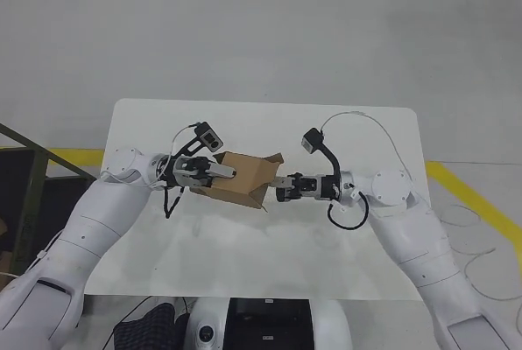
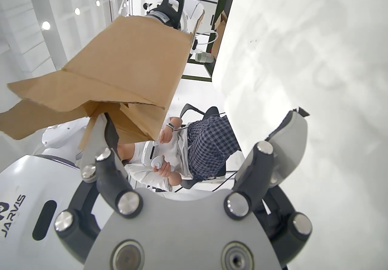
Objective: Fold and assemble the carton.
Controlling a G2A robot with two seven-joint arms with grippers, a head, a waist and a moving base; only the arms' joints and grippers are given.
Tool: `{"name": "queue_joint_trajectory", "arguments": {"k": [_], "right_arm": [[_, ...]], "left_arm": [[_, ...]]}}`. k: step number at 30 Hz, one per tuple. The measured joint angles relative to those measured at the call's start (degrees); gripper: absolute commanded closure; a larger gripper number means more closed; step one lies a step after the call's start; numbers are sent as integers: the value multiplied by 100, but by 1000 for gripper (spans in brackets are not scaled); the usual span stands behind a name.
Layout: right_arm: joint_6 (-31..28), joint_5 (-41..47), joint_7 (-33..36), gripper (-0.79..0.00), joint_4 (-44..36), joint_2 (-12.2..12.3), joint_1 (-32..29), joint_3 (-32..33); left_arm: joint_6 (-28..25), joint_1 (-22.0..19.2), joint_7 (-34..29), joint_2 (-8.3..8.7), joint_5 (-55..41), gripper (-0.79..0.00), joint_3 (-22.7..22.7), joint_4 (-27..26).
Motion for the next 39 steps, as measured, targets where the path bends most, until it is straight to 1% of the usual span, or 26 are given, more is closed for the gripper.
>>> {"name": "queue_joint_trajectory", "arguments": {"k": [3, 6, 10, 17, 22, 26, 30, 39], "right_arm": [[-84, 137, 47, -785, -92, 55, -108, 219], [-231, 458, 178, -785, -276, 104, -290, 430], [-280, 698, 342, -785, -633, 146, -511, 535], [-323, 939, 366, -785, -1201, 163, -789, 457], [-246, 1014, 374, -785, -1289, 178, -867, 427], [-51, 1344, 647, -785, -1441, 198, -984, 393], [-54, 1660, 865, -785, -1692, 205, -1105, 332], [-3, 1830, 959, -785, -1901, 167, -994, 18]], "left_arm": [[0, 0, 0, 0, 0, 0, 0, 0], [0, 0, 0, 0, 0, 0, 0, 0], [0, 0, 0, 0, 0, 0, 0, 0], [0, 0, 0, 0, 0, 0, 0, 0], [0, 0, 0, 0, 0, 0, 0, 0], [0, 0, 0, 0, 0, 0, 0, 0], [0, 0, 0, 0, 0, 0, 0, 0], [0, 0, 0, 0, 0, 0, 0, 0]]}}
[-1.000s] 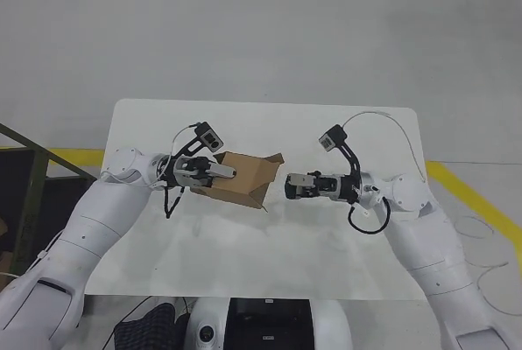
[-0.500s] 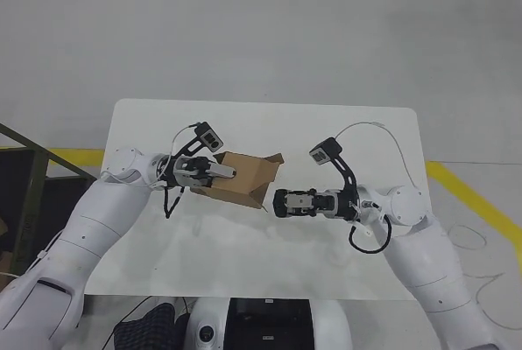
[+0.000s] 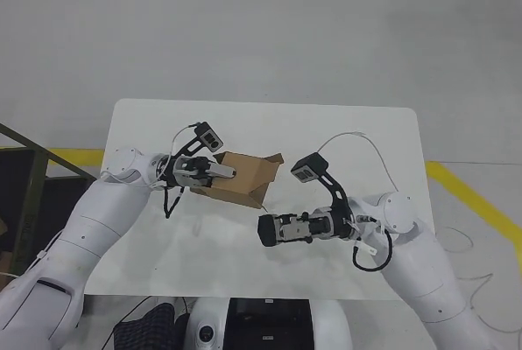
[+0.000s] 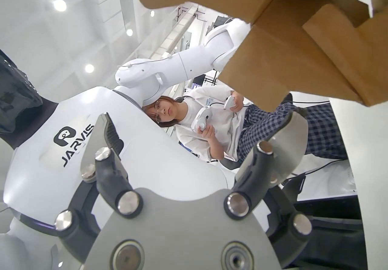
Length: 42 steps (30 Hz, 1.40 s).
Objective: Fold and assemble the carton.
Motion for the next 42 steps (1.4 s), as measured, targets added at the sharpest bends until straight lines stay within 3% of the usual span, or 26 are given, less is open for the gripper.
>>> {"name": "queue_joint_trajectory", "arguments": {"k": [16, 42], "right_arm": [[-415, 255, -388, -785, 45, -17, 88, 122], [-806, 365, -459, -785, 929, -233, 971, -415]], "left_arm": [[0, 0, 0, 0, 0, 0, 0, 0], [0, 0, 0, 0, 0, 0, 0, 0]]}}
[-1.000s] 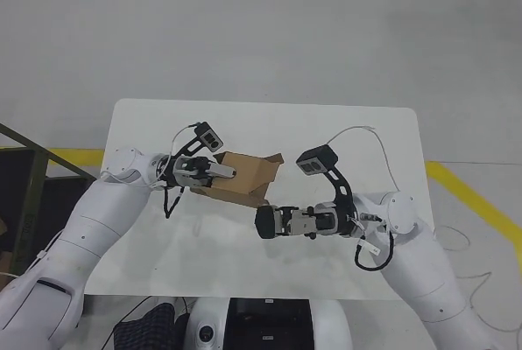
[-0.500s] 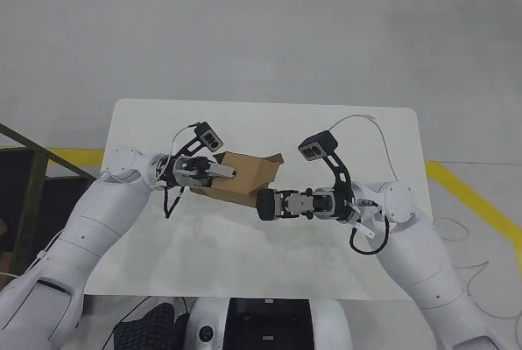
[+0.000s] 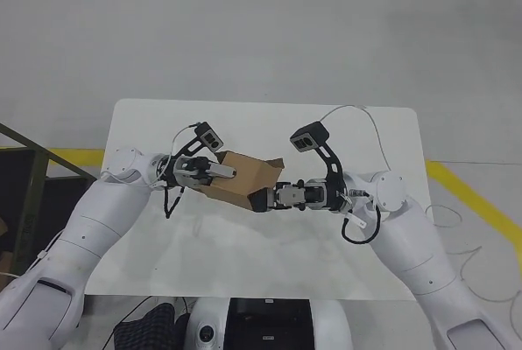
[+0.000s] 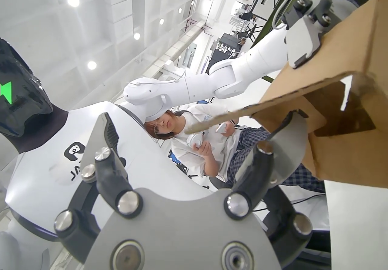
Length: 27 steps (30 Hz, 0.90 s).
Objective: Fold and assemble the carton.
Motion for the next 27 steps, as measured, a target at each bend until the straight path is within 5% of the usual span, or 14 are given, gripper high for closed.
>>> {"name": "queue_joint_trajectory", "arguments": {"k": [16, 27], "right_arm": [[-344, 157, -67, -785, 89, 170, -419, 959], [-395, 253, -315, -785, 959, 70, 135, 805]], "left_arm": [[0, 0, 0, 0, 0, 0, 0, 0], [0, 0, 0, 0, 0, 0, 0, 0]]}}
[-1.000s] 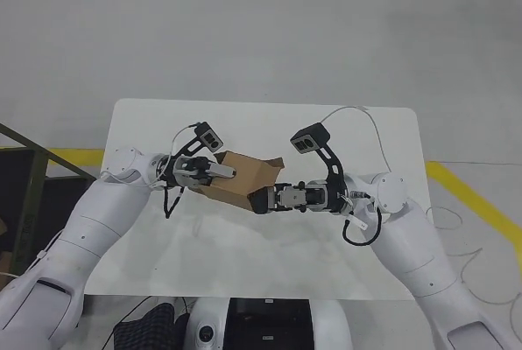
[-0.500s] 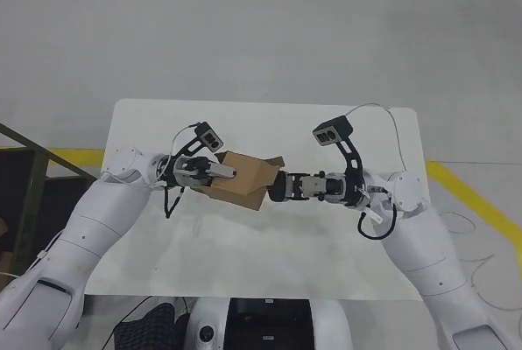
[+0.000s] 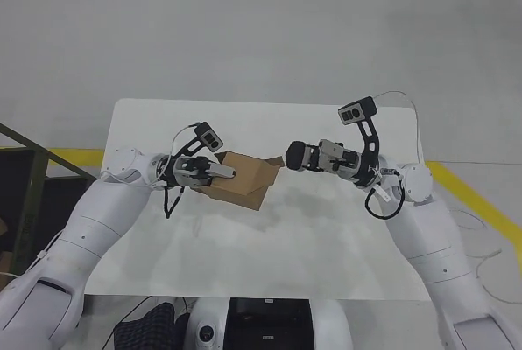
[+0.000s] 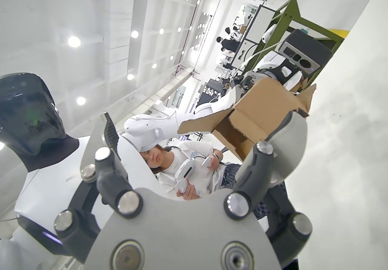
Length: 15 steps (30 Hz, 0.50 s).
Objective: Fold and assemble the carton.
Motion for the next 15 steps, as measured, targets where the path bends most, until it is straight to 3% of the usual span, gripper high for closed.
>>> {"name": "queue_joint_trajectory", "arguments": {"k": [7, 15], "right_arm": [[-189, 228, 389, -785, 77, -37, 76, -76], [1, 254, 626, -785, -505, 7, -271, -22]], "left_arm": [[0, 0, 0, 0, 0, 0, 0, 0], [0, 0, 0, 0, 0, 0, 0, 0]]}}
